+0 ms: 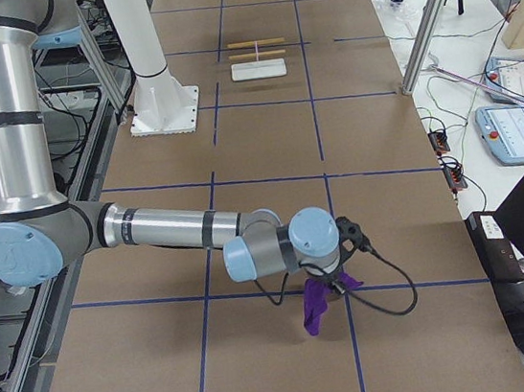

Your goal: Hang towel on rack

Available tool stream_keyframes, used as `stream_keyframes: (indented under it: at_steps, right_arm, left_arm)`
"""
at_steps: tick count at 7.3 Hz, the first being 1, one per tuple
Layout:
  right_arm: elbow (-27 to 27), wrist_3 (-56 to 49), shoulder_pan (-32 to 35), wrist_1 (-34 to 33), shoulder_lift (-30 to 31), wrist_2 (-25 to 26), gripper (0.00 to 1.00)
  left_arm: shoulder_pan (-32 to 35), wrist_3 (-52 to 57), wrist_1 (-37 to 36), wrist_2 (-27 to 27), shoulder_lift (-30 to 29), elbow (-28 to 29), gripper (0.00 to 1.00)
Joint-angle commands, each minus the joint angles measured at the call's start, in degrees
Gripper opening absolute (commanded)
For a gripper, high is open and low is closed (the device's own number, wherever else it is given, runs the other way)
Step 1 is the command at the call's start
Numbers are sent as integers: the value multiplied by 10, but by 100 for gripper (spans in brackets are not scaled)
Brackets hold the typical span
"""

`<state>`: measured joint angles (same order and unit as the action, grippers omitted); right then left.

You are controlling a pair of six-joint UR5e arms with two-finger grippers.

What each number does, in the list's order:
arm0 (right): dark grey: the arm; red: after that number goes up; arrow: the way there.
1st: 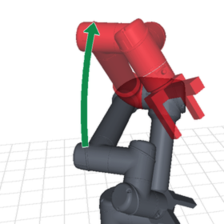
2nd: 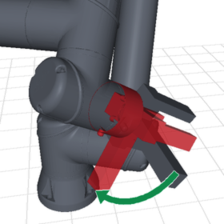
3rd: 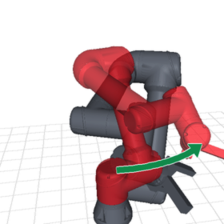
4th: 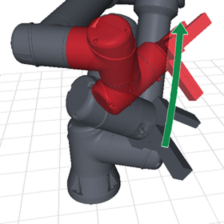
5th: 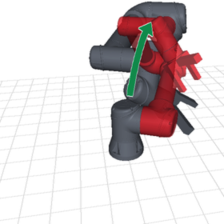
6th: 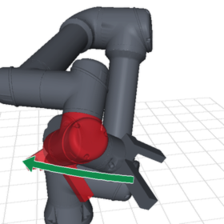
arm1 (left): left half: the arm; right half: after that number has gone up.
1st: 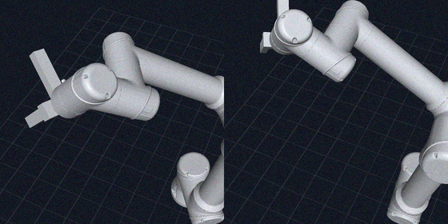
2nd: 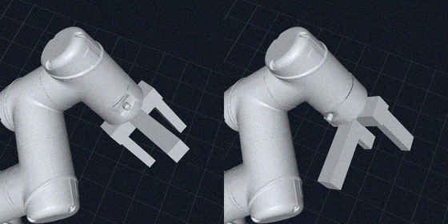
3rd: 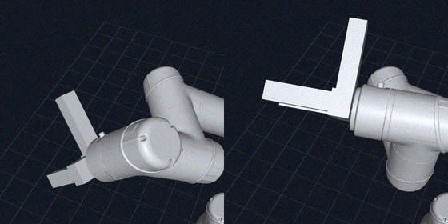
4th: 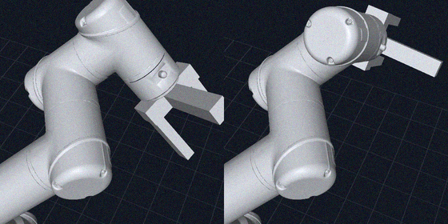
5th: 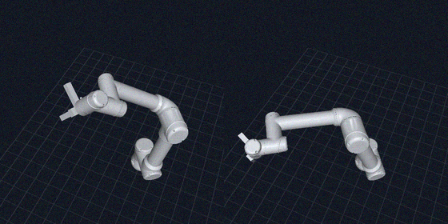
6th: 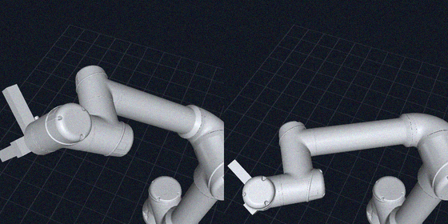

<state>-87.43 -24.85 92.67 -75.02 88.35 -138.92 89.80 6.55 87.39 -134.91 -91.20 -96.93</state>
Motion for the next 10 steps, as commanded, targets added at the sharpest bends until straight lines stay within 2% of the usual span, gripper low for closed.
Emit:
stream_keyframes:
  at_steps: [1,2,4,5,6,8,9,10]
  right_arm:
    - [-56,126,-25,-27,-65,0,0]
    - [-86,204,-63,-28,-103,5,0]
    - [-123,329,-113,-27,-153,8,0]
    - [-144,407,-144,-27,-180,8,0]
    - [-173,460,-179,-27,-193,24,0]
    - [-234,609,-278,-25,-231,113,0]
    - [-251,716,-339,34,-239,178,0]
    - [-251,831,-400,135,-239,253,0]
  left_arm:
    - [-2,0,9,1,-16,0,100]
    - [-2,0,33,3,-29,2,100]
    - [-3,0,179,6,-41,22,100]
    - [-5,-40,223,5,-44,25,100]
    - [-12,-135,246,4,-64,22,100]
    - [-65,-288,360,3,-67,22,100]
    - [-97,-402,421,3,-78,20,100]
    - [-137,-518,463,3,-113,24,100]
